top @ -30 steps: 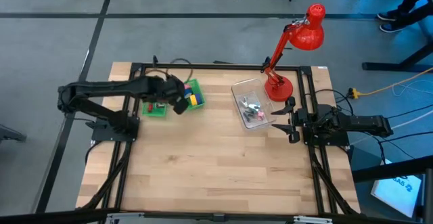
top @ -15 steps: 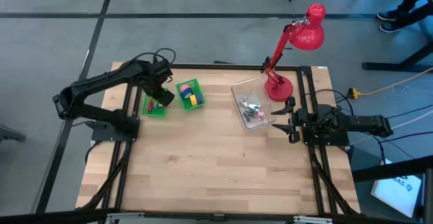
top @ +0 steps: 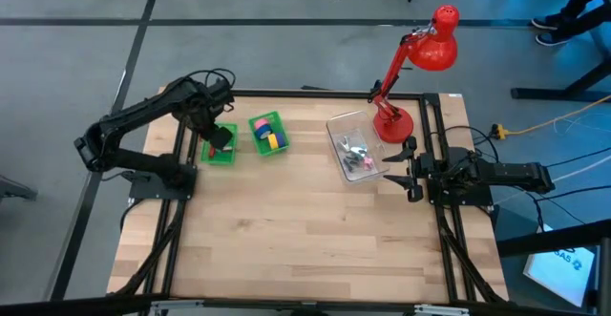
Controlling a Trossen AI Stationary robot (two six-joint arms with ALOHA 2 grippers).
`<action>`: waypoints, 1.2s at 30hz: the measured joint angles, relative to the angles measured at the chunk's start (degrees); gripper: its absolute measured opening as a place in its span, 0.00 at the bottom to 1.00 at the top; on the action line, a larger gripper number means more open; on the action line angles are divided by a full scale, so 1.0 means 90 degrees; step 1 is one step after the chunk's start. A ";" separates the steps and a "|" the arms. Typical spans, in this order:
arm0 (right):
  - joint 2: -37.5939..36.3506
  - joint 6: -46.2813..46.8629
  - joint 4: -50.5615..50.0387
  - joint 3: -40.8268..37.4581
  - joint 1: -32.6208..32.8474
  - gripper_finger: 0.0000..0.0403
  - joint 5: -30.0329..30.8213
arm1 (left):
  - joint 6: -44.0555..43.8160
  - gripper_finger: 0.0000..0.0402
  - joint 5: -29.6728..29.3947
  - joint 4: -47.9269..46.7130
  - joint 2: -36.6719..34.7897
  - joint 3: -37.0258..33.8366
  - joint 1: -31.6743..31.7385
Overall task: Pick and place Stapler, Stapler remover, tape
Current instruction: Put the red stapler into the left green bin, then return to Home Position
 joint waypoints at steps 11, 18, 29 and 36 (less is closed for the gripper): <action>0.0001 0.0001 0.0001 0.0000 0.0000 0.58 0.0000 | -0.0040 0.35 -0.0083 -0.0007 0.0000 0.0000 0.0046; 0.0002 0.0002 0.0002 0.0000 0.0000 0.58 0.0000 | -0.0099 0.42 -0.0287 0.0358 -0.0093 0.0000 -0.0302; 0.0000 0.0002 0.0001 0.0000 -0.0002 0.58 0.0000 | -0.0124 0.42 -0.0554 0.2721 -0.0182 0.0000 -0.2347; 0.0000 0.0002 0.0002 0.0000 -0.0001 0.58 0.0000 | -0.0282 0.43 -0.0692 0.3333 0.0100 0.0000 -0.3519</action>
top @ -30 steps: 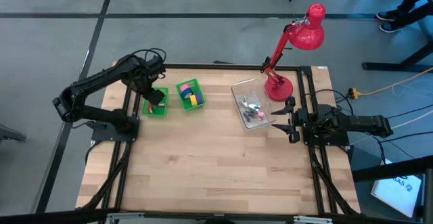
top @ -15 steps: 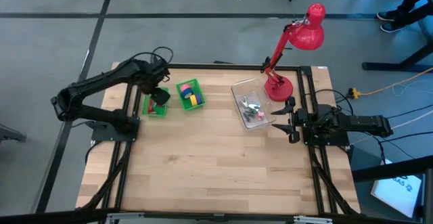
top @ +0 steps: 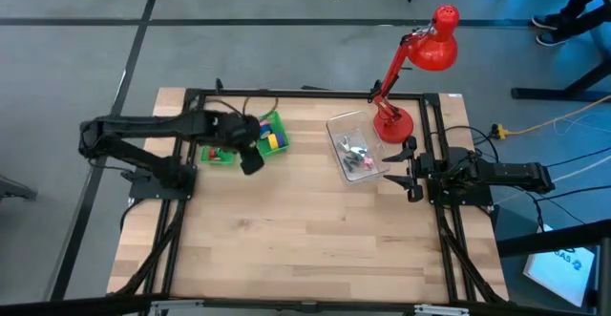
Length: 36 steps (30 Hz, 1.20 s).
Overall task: Pick and place Stapler, Stapler remover, tape
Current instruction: Return to Home Position
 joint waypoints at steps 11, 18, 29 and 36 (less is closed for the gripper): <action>0.0000 -0.0002 -0.0001 0.0000 -0.0001 0.58 0.0000 | 0.2552 0.43 0.0400 0.2196 -0.0419 -0.1393 -0.0627; 0.0001 -0.0001 -0.0002 0.0000 0.0000 0.58 0.0000 | 0.3258 0.42 0.1384 0.6179 -0.1384 -0.3921 -0.0685; 0.0001 0.0000 -0.0002 0.0000 0.0001 0.58 -0.0002 | 0.2824 0.42 0.1870 0.9317 -0.3359 -0.6536 -0.1276; 0.0000 -0.0002 0.0000 0.0000 0.0001 0.58 -0.0002 | 0.2800 0.43 0.1914 0.8823 -0.4598 -0.6761 -0.1758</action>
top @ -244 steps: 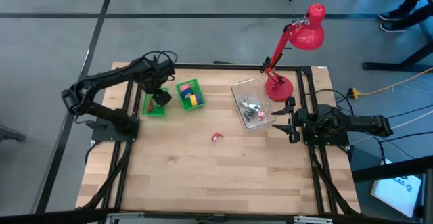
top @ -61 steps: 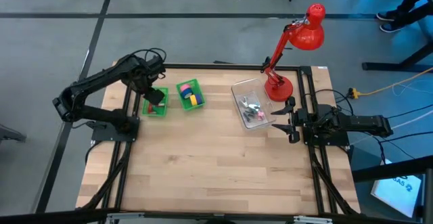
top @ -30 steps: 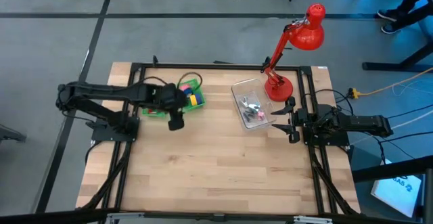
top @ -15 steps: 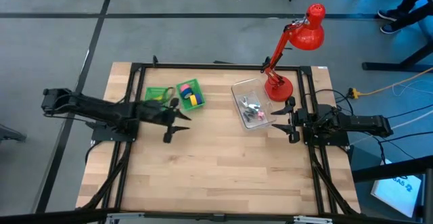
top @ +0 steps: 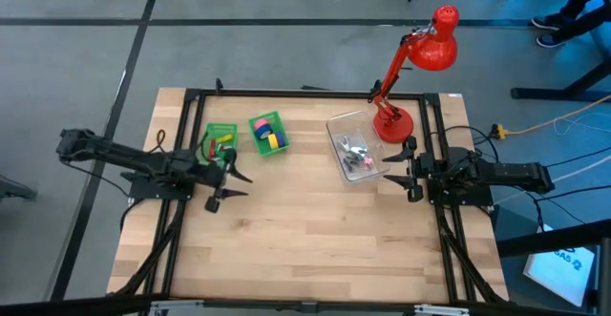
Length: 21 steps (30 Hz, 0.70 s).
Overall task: Pick and place Stapler, Stapler remover, tape
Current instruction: Return to Home Position
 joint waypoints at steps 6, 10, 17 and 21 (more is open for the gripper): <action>0.0002 0.0000 0.0000 0.0000 0.0000 0.58 0.0000 | 0.0182 0.41 -0.0105 -0.0957 -0.1145 0.0000 -0.0085; 0.0000 0.0002 0.0000 0.0000 -0.0002 0.58 0.0002 | 0.0195 0.41 -0.0110 -0.1717 -0.1882 0.0000 -0.0083; 0.0000 0.0002 -0.0002 0.0000 -0.0002 0.58 0.0002 | 0.0131 0.41 -0.0153 -0.2652 -0.2919 0.0000 -0.0083; 0.0000 0.0000 0.0010 0.0000 -0.0001 0.58 0.0000 | 0.0140 0.42 -0.0515 -0.2714 -0.3157 0.0000 -0.0083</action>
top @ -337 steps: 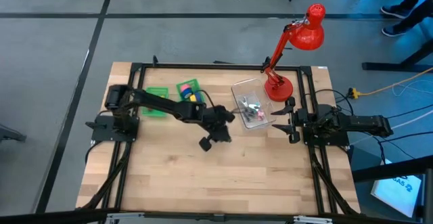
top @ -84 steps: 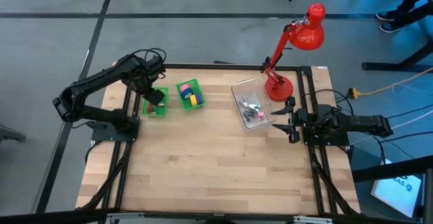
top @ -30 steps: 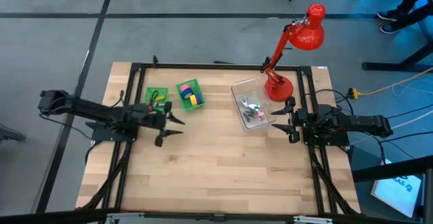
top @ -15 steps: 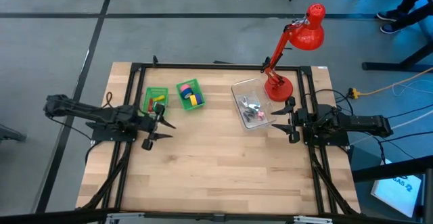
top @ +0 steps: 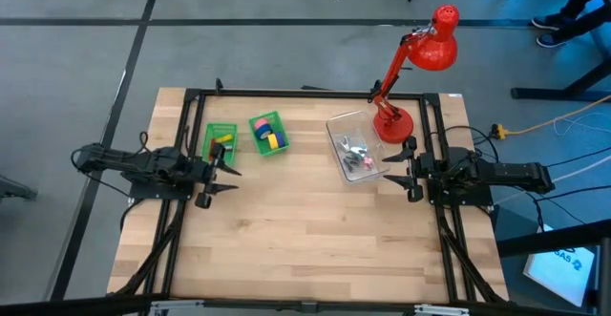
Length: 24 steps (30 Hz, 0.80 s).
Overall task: Pick and place Stapler, Stapler remover, tape
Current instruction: Return to Home Position
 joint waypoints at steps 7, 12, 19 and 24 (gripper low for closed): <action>0.0002 0.0002 -0.0007 0.0000 0.0001 0.58 0.0000 | -0.0132 0.42 -0.0125 -0.0021 -0.0058 0.0000 -0.0005; 0.0001 0.0001 -0.0007 0.0000 -0.0001 0.58 0.0002 | -0.0213 0.41 -0.0079 -0.0007 -0.0058 0.0000 -0.0005; 0.0002 0.0002 -0.0010 0.0000 0.0000 0.58 0.0002 | -0.0217 0.42 -0.0079 -0.0002 -0.0058 0.0000 -0.0005; 0.0002 0.0002 -0.0012 0.0000 0.0001 0.58 0.0000 | -0.0217 0.41 -0.0079 0.0002 -0.0056 0.0000 -0.0005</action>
